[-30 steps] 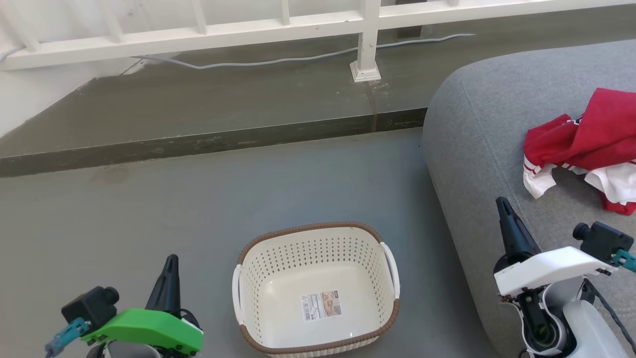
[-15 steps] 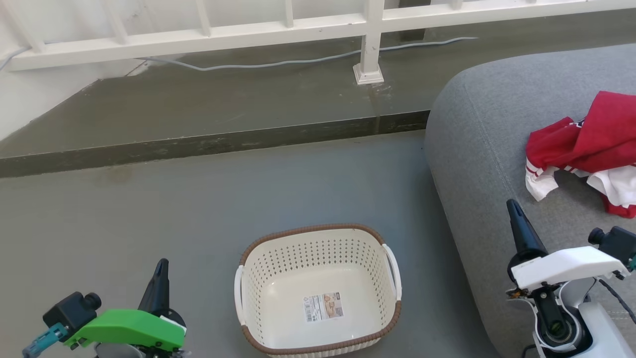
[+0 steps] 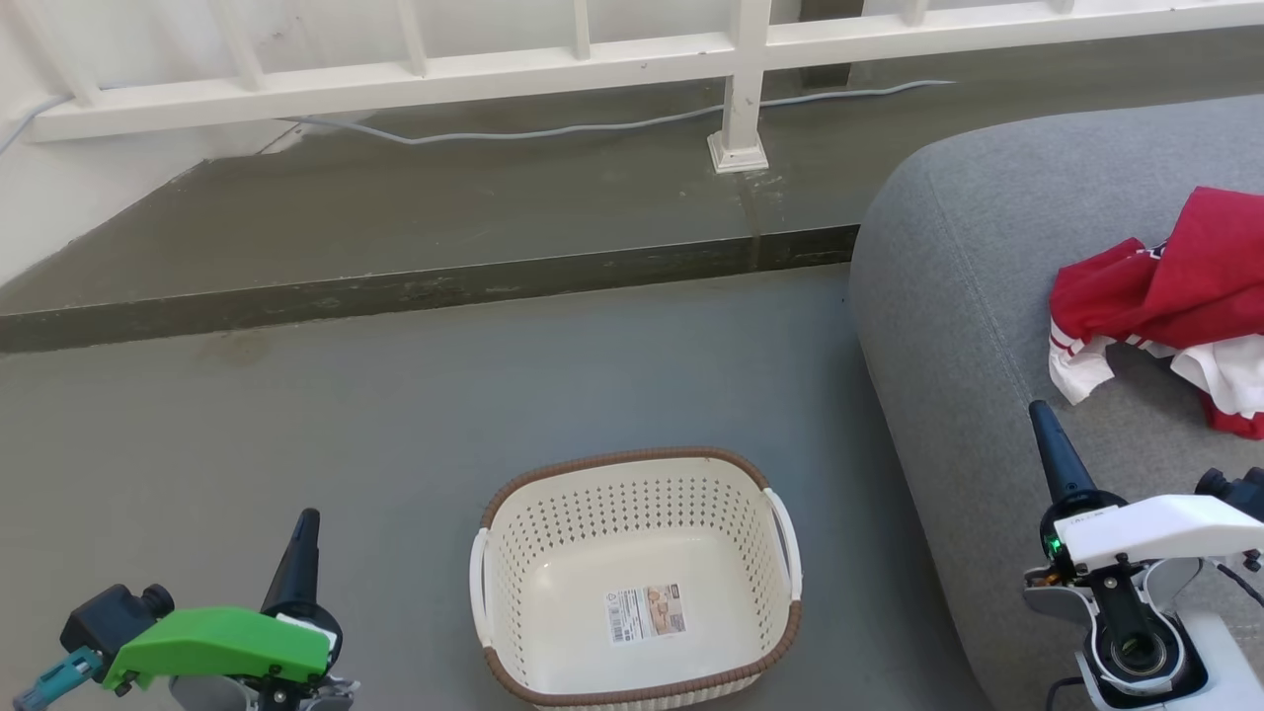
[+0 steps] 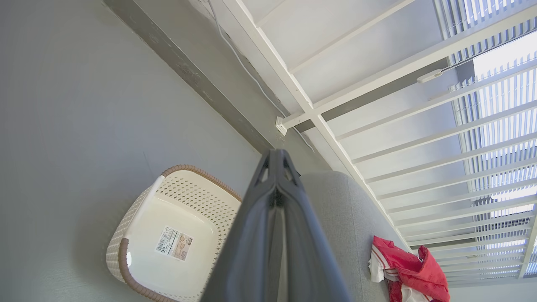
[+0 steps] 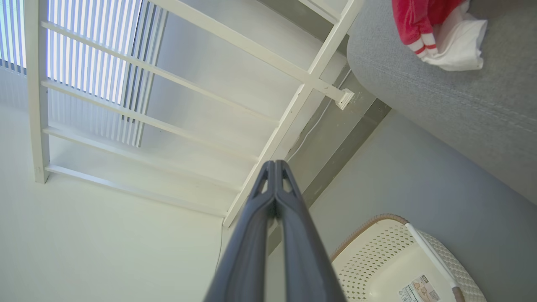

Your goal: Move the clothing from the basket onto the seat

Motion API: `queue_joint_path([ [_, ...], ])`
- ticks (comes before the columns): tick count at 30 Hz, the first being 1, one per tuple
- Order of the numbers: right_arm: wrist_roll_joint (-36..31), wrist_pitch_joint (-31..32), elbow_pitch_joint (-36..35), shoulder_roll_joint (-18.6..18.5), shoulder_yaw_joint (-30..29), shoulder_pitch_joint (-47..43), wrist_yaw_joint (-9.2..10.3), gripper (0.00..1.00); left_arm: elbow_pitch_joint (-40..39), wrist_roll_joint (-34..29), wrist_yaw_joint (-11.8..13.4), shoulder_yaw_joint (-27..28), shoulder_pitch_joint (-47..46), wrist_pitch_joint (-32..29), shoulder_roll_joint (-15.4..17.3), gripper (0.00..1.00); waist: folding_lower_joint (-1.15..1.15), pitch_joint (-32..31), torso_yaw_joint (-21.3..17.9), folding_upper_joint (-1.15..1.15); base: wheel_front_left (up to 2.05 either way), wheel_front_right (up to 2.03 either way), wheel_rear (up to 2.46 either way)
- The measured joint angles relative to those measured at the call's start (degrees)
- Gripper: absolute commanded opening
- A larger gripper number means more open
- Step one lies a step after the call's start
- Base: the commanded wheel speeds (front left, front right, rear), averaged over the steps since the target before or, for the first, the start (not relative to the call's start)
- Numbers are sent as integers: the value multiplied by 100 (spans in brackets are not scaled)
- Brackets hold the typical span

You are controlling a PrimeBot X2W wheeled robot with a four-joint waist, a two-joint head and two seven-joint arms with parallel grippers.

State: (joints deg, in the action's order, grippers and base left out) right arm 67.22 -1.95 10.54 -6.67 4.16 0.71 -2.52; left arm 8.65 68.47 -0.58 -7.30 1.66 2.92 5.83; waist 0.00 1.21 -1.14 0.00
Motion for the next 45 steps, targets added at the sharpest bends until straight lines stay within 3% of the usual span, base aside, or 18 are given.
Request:
queue_joint_path([
  [36, 2739, 427, 413, 123, -690, 149, -361, 0, 537, 2705, -549, 572, -313, -446, 5, 0, 0, -97, 111, 0, 0, 0, 0],
  [45, 2822, 428, 458, 126, -723, 182, -401, 0, 568, 2767, -594, 600, -381, -448, 5, 0, 0, -100, 114, 0, 0, 0, 0],
])
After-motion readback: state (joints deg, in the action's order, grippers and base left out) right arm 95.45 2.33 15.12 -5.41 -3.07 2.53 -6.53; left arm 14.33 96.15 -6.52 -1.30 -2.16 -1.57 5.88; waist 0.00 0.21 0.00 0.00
